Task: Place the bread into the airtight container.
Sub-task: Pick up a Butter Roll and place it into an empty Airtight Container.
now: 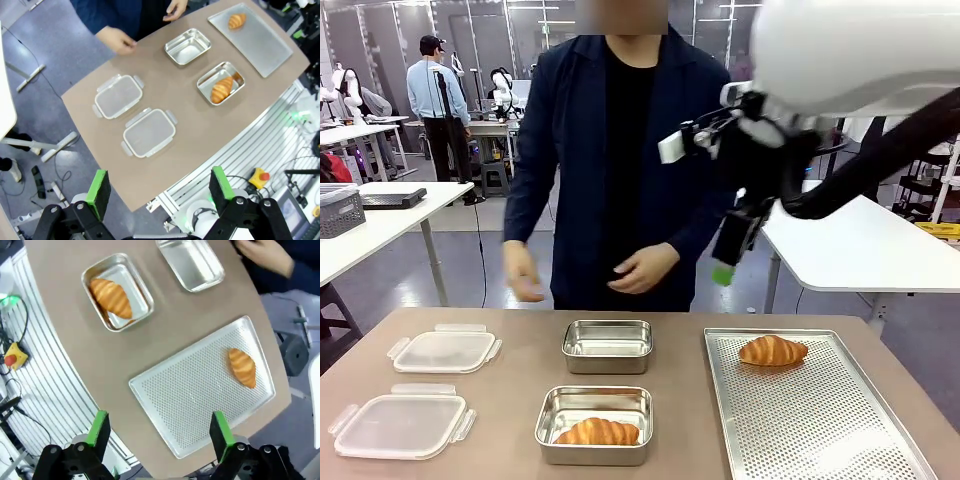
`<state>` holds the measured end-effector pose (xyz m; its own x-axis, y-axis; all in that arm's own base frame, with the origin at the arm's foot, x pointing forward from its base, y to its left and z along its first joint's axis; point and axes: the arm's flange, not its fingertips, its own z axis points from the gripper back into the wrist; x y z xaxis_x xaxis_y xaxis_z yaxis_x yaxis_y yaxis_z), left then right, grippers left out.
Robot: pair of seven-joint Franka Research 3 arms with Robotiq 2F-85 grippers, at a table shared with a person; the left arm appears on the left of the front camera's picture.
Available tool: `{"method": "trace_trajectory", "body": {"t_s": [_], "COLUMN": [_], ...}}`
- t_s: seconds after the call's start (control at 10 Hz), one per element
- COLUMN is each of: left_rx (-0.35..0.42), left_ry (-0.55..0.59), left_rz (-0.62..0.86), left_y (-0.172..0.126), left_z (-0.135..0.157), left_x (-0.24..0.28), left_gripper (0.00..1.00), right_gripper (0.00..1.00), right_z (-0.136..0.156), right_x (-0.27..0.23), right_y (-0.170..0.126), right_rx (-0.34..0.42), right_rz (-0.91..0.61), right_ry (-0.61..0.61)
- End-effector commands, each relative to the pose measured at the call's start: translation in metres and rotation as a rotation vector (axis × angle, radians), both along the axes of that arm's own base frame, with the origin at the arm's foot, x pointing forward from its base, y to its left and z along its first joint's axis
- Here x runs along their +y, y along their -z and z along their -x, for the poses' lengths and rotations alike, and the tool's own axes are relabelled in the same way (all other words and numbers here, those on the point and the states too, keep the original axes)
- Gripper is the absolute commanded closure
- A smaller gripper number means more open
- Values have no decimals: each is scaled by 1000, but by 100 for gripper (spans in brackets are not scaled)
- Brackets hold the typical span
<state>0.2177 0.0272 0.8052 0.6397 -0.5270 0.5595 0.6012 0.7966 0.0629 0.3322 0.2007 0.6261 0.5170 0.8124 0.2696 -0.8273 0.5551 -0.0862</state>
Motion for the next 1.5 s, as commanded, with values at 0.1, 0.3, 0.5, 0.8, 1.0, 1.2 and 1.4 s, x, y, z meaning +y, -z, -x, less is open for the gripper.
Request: {"method": "trace_trajectory", "body": {"t_s": [0.1,0.3,0.5,0.8,1.0,1.2,1.4], "left_rx": [-1,-1,-1,-1,-1,-1,-1], "left_ry": [11,11,11,11,11,11,11], "left_rz": [-1,-1,-1,-1,-1,-1,-1], "left_y": [-1,-1,-1,-1,-1,-1,-1], "left_z": [1,1,1,1,1,1,1], "left_x": [-1,-1,-1,-1,-1,-1,-1], "left_gripper": [0,0,0,0,0,0,0], "right_gripper": [0,0,0,0,0,0,0], "right_z": [-13,-44,-76,-119,-133,-119,-127], "right_x": [-68,-105,-115,-108,-125,-107,-111], "right_y": [37,69,102,158,174,163,175], "right_rx": [-85,-87,-83,-179,-97,-142,-126], "right_rz": [29,55,59,193,141,158,170], "right_ry": [-196,-241,-308,-380,-376,-372,-372]}}
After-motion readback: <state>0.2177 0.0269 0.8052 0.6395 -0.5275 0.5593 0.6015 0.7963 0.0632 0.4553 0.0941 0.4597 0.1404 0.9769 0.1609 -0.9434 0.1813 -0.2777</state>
